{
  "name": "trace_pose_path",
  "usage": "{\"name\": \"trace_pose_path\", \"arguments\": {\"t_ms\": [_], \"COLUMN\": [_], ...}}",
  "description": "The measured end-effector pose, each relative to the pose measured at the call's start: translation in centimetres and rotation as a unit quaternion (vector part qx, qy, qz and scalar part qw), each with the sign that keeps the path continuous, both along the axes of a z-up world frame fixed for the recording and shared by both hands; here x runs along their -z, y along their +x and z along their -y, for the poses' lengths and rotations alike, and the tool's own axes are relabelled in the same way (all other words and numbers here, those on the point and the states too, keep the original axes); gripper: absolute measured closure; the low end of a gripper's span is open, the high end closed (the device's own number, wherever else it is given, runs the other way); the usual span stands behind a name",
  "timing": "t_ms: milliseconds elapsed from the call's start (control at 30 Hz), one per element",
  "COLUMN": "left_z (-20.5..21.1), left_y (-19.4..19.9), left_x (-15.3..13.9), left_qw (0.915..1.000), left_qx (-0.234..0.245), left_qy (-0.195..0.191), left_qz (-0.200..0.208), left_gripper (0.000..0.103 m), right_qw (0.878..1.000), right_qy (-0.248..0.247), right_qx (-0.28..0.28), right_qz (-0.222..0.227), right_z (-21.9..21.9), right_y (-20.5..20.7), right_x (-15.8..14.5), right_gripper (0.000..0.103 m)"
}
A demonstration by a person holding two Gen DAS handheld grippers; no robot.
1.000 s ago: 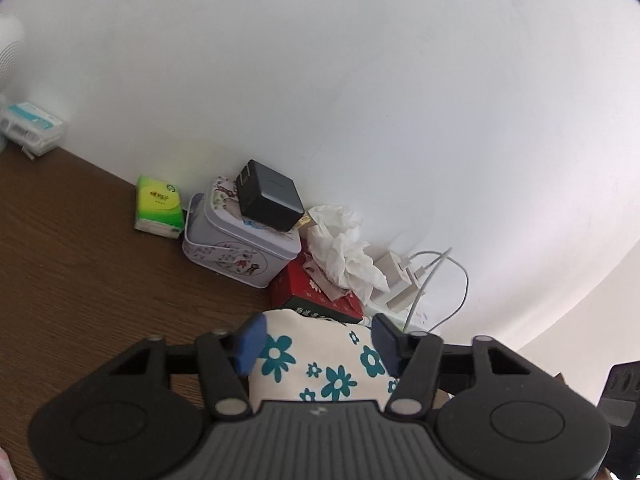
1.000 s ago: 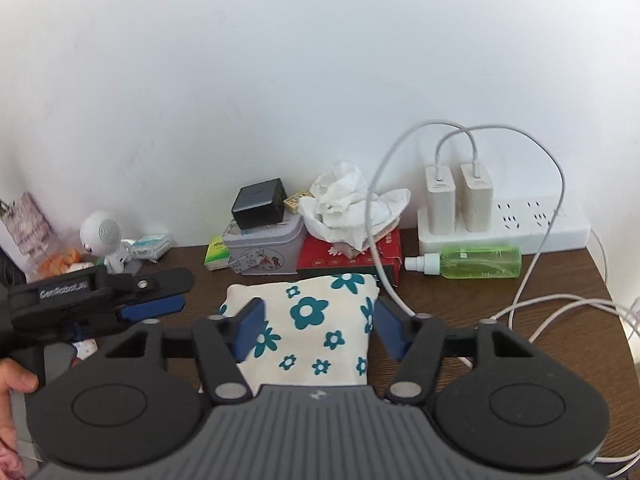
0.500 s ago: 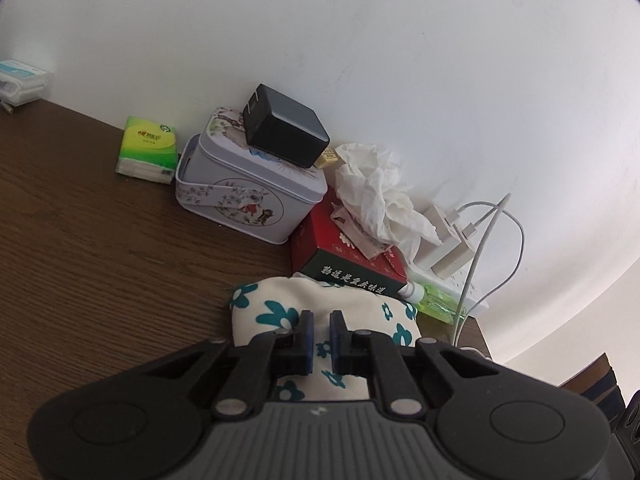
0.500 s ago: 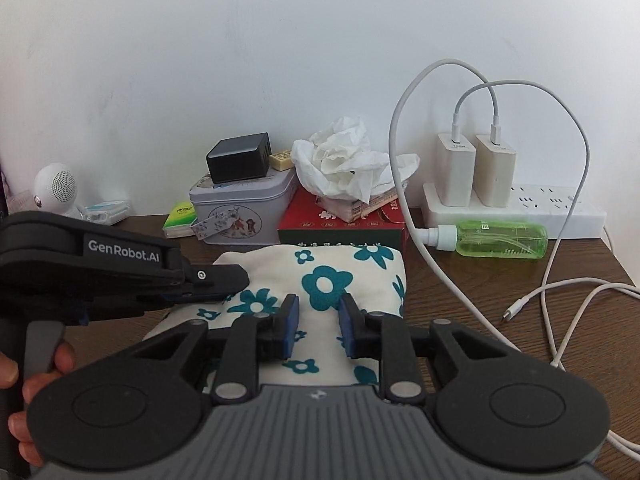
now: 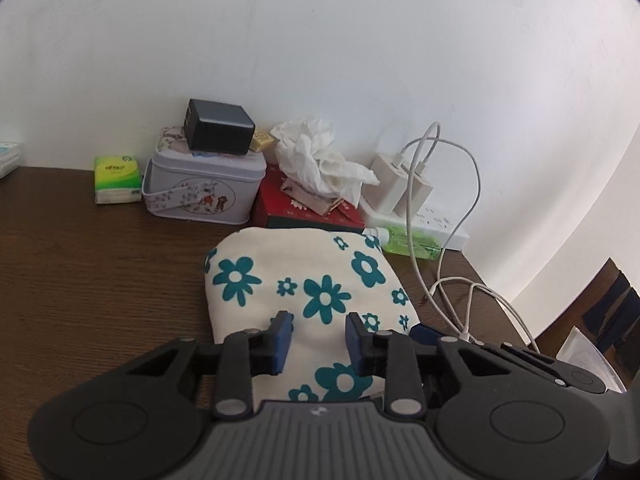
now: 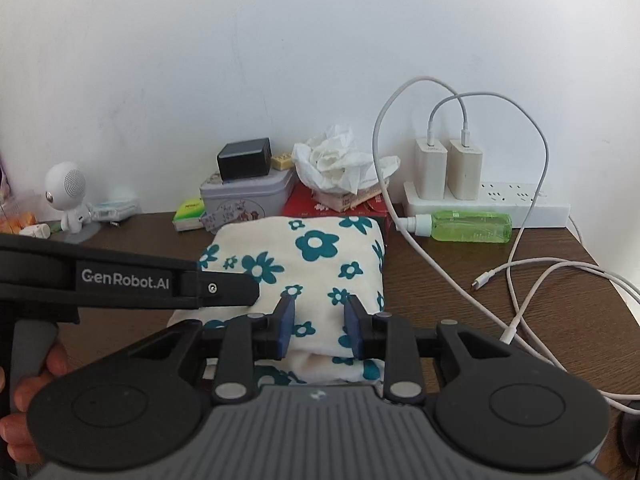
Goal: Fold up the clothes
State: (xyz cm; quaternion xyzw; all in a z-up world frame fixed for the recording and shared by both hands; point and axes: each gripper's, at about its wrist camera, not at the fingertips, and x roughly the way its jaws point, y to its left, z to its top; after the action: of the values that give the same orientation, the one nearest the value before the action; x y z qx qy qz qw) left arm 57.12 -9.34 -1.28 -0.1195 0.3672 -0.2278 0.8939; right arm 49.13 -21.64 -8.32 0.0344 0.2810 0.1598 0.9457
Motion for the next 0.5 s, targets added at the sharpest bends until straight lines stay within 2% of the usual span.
{"name": "trace_pose_path", "arguments": {"t_ms": [133, 200, 267, 300, 400, 467, 500], "left_z": [-0.1, -0.9, -1.9, -2.1, -2.0, -1.5, -1.2], "left_y": [0.2, 0.3, 0.7, 1.1, 2.8, 3.6, 3.9], "left_x": [0.1, -0.8, -1.4, -1.6, -1.3, -0.6, -0.1], "left_qw": [0.9999, 0.9991, 0.9971, 0.9967, 0.9971, 0.9983, 0.9988], "left_qx": [-0.001, -0.011, -0.038, -0.048, -0.054, -0.043, -0.039], "left_qy": [-0.012, -0.038, -0.062, -0.061, -0.053, -0.038, -0.028], "left_qz": [0.004, 0.013, 0.025, 0.024, 0.008, 0.001, -0.001], "left_gripper": [0.076, 0.071, 0.055, 0.055, 0.059, 0.079, 0.081], "right_qw": [1.0, 1.0, 1.0, 1.0, 1.0, 1.0, 1.0], "right_qy": [-0.018, 0.002, 0.022, 0.022, 0.021, 0.001, -0.002], "right_qx": [-0.003, 0.003, 0.008, 0.006, -0.002, 0.0, 0.0], "right_qz": [-0.01, 0.003, 0.017, 0.017, 0.016, 0.006, 0.004], "right_z": [-0.3, 0.2, 0.6, 0.5, 0.0, -0.5, -0.6], "right_y": [0.0, -0.5, -1.0, -0.8, 0.0, 0.7, 0.8], "right_x": [0.9, 0.1, -0.6, -0.7, -1.0, -0.3, -0.2], "right_gripper": [0.075, 0.075, 0.075, 0.075, 0.075, 0.075, 0.075]}}
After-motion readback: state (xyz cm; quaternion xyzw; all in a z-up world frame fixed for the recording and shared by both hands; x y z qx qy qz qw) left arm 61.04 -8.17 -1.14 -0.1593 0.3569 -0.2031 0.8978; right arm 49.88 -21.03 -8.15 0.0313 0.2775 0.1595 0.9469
